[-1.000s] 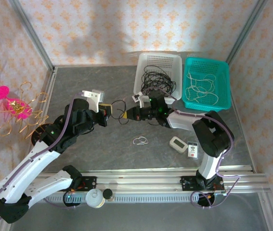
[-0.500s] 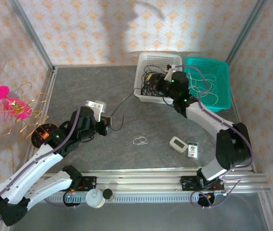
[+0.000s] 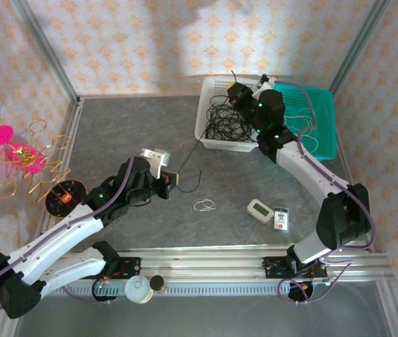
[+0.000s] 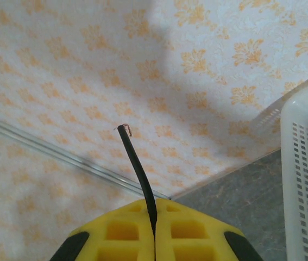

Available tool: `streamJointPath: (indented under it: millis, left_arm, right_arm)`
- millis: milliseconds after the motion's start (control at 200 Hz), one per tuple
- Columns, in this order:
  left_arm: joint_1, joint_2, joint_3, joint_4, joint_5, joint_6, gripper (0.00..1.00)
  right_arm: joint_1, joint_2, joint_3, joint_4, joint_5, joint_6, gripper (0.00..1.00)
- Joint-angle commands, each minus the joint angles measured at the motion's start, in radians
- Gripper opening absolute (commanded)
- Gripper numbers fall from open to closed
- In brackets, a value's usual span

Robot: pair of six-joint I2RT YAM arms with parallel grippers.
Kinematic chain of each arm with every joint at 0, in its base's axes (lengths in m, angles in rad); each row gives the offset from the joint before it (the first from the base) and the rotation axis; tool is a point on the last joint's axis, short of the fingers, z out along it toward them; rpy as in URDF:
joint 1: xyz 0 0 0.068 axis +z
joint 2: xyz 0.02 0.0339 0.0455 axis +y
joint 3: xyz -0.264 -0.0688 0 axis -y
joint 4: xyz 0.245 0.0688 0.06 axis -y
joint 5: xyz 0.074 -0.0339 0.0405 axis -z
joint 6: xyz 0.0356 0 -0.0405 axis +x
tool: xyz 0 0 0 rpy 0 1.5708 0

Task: Untangle the cables

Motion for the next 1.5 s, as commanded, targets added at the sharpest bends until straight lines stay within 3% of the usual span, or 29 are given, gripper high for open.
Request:
streamJointPath:
  millis: [0, 190, 330, 481, 671, 946, 1251, 1401, 1497]
  left_arm:
    - [-0.027, 0.026, -0.045, 0.006, 0.049, -0.036, 0.00]
    - [-0.080, 0.087, -0.055, 0.102, 0.065, -0.040, 0.00]
    - [-0.106, 0.117, -0.061, 0.127, 0.041, -0.044, 0.00]
    - [-0.118, 0.123, -0.057, 0.161, 0.011, -0.064, 0.00]
    - [-0.117, 0.119, 0.014, 0.193, -0.076, -0.092, 0.00]
    - [-0.118, 0.192, 0.283, 0.143, -0.106, -0.011, 0.00]
    - [-0.114, 0.422, 0.711, 0.047, -0.196, 0.203, 0.00]
    - [-0.084, 0.573, 0.894, 0.063, -0.187, 0.268, 0.00]
    - [-0.051, 0.664, 1.003, 0.069, -0.139, 0.264, 0.00]
  right_arm:
    - [-0.033, -0.018, -0.042, 0.211, 0.130, 0.219, 0.06]
    - [-0.014, 0.015, -0.154, 0.448, 0.215, 0.489, 0.13]
    - [-0.011, 0.031, -0.163, 0.485, 0.273, 0.536, 0.17]
    - [0.005, 0.030, -0.176, 0.503, 0.333, 0.561, 0.00]
    - [-0.008, 0.009, -0.194, 0.479, 0.246, 0.450, 0.01]
    - [-0.031, -0.200, -0.231, 0.248, 0.153, 0.082, 0.31]
    - [-0.068, -0.439, -0.272, -0.060, 0.192, -0.236, 0.41]
    - [-0.097, -0.503, -0.322, -0.131, 0.091, -0.300, 0.42]
    - [-0.097, -0.515, -0.323, -0.220, 0.046, -0.334, 0.49]
